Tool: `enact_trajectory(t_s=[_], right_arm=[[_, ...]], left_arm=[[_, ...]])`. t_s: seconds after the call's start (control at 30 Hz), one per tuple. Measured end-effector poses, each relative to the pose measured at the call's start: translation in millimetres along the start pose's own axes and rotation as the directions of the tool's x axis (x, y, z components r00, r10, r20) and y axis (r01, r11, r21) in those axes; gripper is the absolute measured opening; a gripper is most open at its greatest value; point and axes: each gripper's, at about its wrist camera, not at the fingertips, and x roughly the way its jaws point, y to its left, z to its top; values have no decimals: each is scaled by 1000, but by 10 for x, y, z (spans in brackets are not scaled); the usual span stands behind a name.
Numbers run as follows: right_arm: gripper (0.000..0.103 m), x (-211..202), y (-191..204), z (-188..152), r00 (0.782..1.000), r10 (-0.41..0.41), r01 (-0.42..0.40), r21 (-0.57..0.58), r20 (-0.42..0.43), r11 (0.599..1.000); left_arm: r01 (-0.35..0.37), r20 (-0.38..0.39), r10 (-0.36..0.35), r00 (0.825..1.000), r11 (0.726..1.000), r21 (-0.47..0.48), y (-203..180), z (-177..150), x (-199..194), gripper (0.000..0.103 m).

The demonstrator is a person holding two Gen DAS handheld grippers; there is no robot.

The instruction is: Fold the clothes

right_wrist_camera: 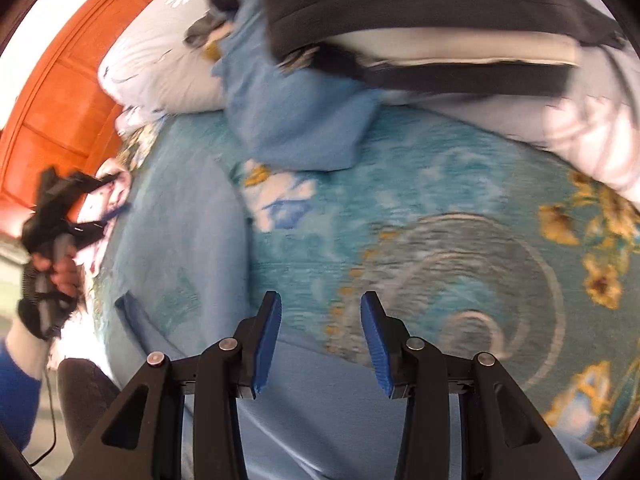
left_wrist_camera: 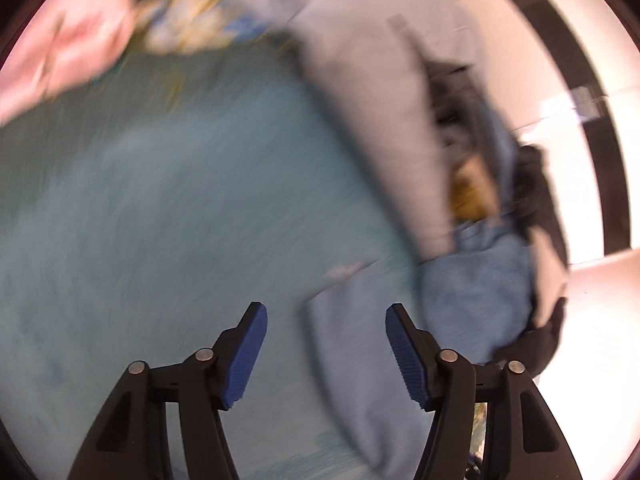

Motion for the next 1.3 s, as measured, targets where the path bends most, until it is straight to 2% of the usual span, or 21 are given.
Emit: enact_trajectory(t_s=[0.1, 0.23, 0.3, 0.37, 0.4, 0.43, 0.53, 0.63, 0.7, 0.73, 0.87, 0.9, 1.0, 1.07, 1.2, 1.3], right_arm=[[43, 143, 183, 70, 999, 34, -35, -29, -22, 999], [43, 233, 363, 138, 998, 64, -65, -50, -29, 997], [43, 255, 395, 123, 998, 56, -58, -56, -37, 997], [43, 251, 400, 86, 998, 50, -52, -55, -47, 997], [43, 240, 390, 66, 997, 50, -53, -51, -51, 997], [43, 230, 380, 45, 997, 51, -54, -46, -56, 997], [43, 207, 347, 15, 997, 43, -47, -46, -66, 998], [43, 194, 286, 47, 998, 36, -38, -32, -57, 999], [43, 201, 267, 80, 998, 32, -33, -24, -51, 999], [43, 215, 264, 91, 998, 32, -33, -25, -53, 999], [43, 300, 291, 105, 997, 11, -15, -51, -78, 999], [43, 309, 294, 102, 997, 12, -17, -58, -82, 998], [43, 334, 307, 84, 993, -44, 33, -105, -106, 994], [43, 363, 313, 53, 988, -71, 51, -142, -140, 989], [43, 421, 416, -67, 973, -79, 30, -221, -215, 975], [44, 460, 494, -157, 966, -107, 39, -276, -236, 960]], left_arm=[[35, -43, -37, 998, 998, -47, 82, -120, 212, 64], [36, -54, -36, 998, 999, -11, -40, -186, 325, 64], [35, -68, -34, 997, 999, 8, -141, -188, 408, 48], [17, -69, -15, 997, 999, 39, -228, -193, 450, 14], [6, -69, -3, 998, 999, 54, -263, -193, 463, 5], [-2, -65, 6, 998, 998, 65, -286, -194, 461, 3], [-15, 12, 14, 1000, 996, 82, -313, -205, 287, 2], [71, 135, -71, 988, 997, 8, -174, -241, -152, 2], [73, 206, -63, 976, 996, -44, 23, -328, -436, 2], [61, 214, -45, 976, 995, -73, 144, -377, -494, 2], [-31, 131, 51, 990, 988, -154, 649, -625, -371, 2], [-37, 120, 57, 991, 985, -166, 745, -689, -345, 2], [1, 122, 24, 992, 980, -197, 947, -854, -332, 2], [28, 125, -1, 992, 977, -212, 957, -855, -336, 2], [29, 131, -10, 991, 988, -148, 894, -823, -433, 2], [28, 116, -10, 993, 988, -154, 927, -843, -428, 3]])
